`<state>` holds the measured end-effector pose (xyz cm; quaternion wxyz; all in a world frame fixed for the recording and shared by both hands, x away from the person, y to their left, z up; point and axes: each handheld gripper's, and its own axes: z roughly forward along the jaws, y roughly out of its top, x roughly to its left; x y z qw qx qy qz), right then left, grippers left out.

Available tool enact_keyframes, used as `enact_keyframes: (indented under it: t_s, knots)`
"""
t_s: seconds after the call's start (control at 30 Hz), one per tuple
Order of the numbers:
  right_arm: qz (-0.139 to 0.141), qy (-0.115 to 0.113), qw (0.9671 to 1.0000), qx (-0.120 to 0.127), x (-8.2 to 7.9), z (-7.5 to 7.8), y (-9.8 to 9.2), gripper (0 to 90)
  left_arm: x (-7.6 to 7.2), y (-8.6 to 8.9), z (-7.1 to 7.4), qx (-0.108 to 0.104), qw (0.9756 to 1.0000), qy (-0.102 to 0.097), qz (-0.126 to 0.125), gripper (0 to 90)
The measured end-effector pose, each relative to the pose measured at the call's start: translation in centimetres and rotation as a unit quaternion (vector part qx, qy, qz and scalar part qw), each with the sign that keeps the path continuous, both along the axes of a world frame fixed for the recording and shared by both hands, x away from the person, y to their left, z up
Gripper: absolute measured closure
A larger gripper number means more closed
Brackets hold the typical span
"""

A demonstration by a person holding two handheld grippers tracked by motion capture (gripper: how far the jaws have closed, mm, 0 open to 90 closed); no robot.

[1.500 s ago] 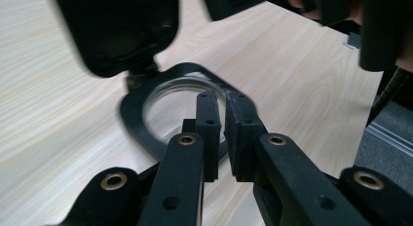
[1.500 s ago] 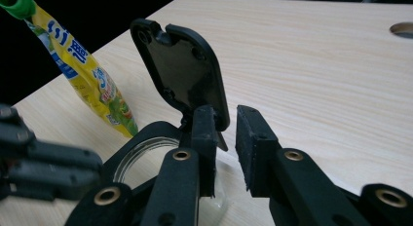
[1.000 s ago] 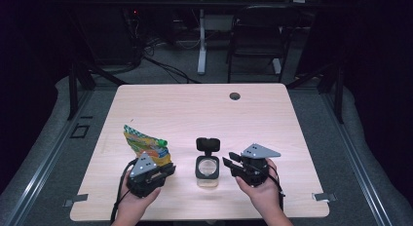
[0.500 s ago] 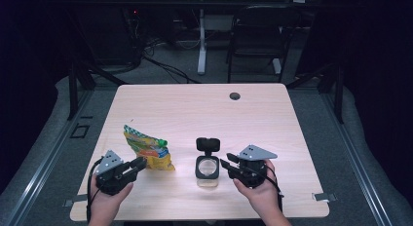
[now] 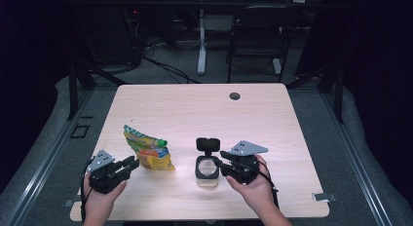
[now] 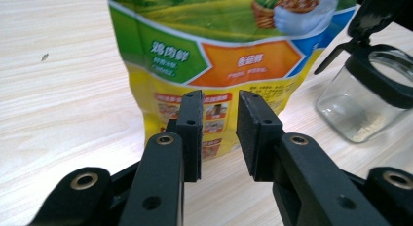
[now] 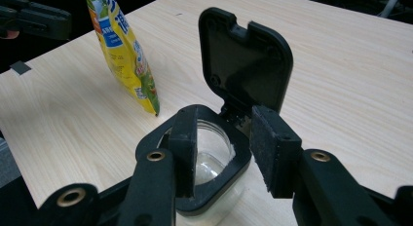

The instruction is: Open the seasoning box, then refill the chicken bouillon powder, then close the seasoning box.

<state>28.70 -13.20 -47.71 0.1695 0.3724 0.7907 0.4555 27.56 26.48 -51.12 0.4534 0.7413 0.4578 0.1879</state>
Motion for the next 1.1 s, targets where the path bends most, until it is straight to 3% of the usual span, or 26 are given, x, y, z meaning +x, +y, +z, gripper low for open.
enact_keyframes:
  t_s: [0.37, 0.73, 1.1]
  knots:
    - [0.022, -0.015, 0.9996, -0.009, 0.5, 1.7, 2.1, 64.0, 0.2, 0.8, -0.1, -0.011, 0.9999, -0.002, 0.009, 70.7]
    - [0.048, -0.015, 0.9986, -0.019, 1.3, 3.6, 4.5, 64.0, 0.3, 1.2, -0.3, -0.012, 0.9999, 0.000, 0.012, 68.6]
    - [0.080, -0.003, 0.9968, 0.001, 2.4, 4.6, 6.8, 63.0, 0.5, 1.8, -0.7, -0.009, 0.9997, 0.002, 0.022, 65.7]
